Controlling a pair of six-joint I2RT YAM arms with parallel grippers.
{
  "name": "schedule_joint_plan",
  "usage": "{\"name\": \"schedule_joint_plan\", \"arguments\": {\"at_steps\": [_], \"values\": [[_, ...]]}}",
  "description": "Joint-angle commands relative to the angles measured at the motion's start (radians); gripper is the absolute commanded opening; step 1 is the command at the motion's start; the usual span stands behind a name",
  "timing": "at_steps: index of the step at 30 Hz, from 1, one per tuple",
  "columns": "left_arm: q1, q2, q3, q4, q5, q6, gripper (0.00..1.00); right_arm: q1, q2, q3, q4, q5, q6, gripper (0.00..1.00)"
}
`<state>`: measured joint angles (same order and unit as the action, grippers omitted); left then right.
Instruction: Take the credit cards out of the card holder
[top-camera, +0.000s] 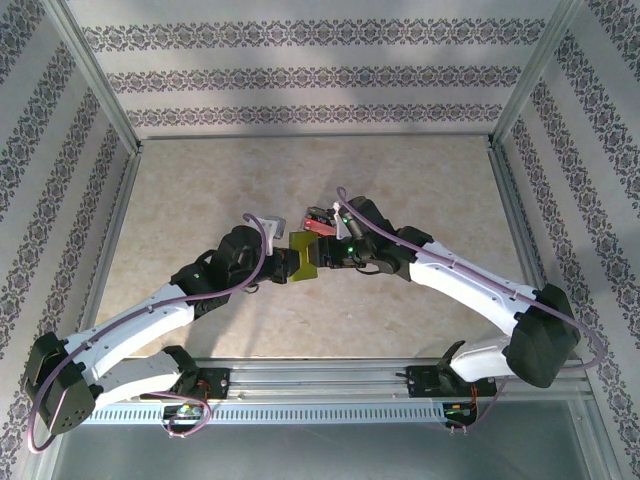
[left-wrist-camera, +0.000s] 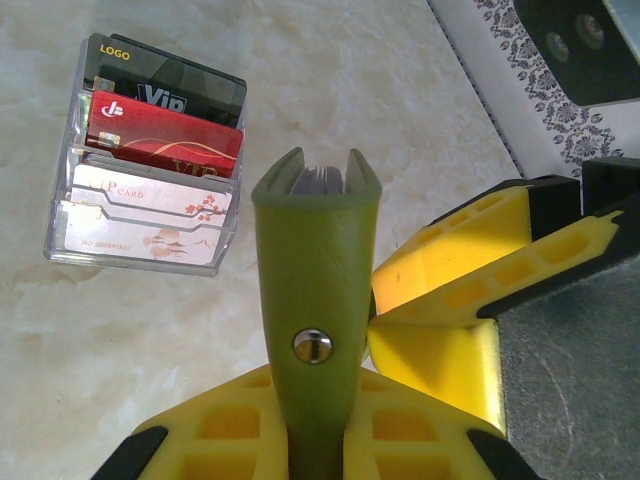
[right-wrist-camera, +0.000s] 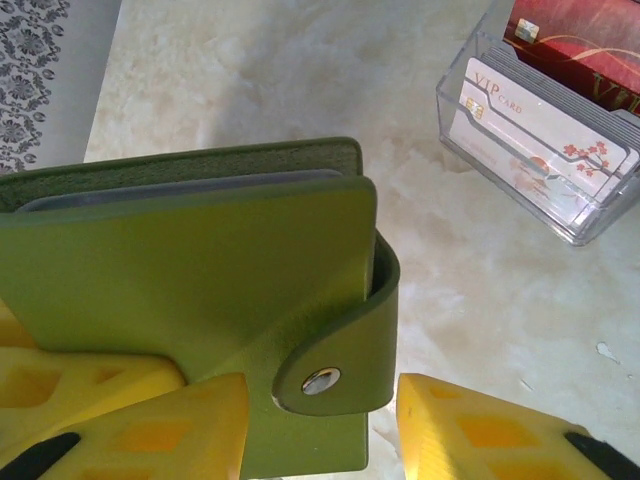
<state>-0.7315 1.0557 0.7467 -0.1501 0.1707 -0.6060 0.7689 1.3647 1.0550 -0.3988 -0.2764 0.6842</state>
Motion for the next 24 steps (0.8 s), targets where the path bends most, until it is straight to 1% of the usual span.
{"name": "schedule_joint_plan", "arguments": {"at_steps": [1,7,11,16,20,22,24], "values": [[-0.006,-0.006,0.038,0.024,-0.010,-0.003,0.00,0.013,0.013,0.033,0.008,0.032,0.000,0.44],[-0.006,-0.003,0.040,0.024,-0.007,-0.001,0.00,0.021,0.050,0.056,-0.023,0.080,-0.012,0.43],[-0.006,-0.005,0.044,0.021,-0.008,0.002,0.00,0.024,0.078,0.080,-0.071,0.124,-0.024,0.38],[-0.006,-0.005,0.047,0.016,-0.013,0.003,0.00,0.026,0.096,0.086,-0.125,0.164,-0.029,0.28],[-0.007,0.001,0.052,0.012,-0.018,0.003,0.00,0.026,0.104,0.085,-0.149,0.171,-0.031,0.20],[-0.006,0.006,0.058,0.008,-0.020,0.005,0.00,0.026,0.102,0.082,-0.152,0.171,-0.032,0.13],[-0.006,0.011,0.062,0.007,-0.022,0.005,0.00,0.025,0.093,0.079,-0.152,0.168,-0.034,0.02]]}}
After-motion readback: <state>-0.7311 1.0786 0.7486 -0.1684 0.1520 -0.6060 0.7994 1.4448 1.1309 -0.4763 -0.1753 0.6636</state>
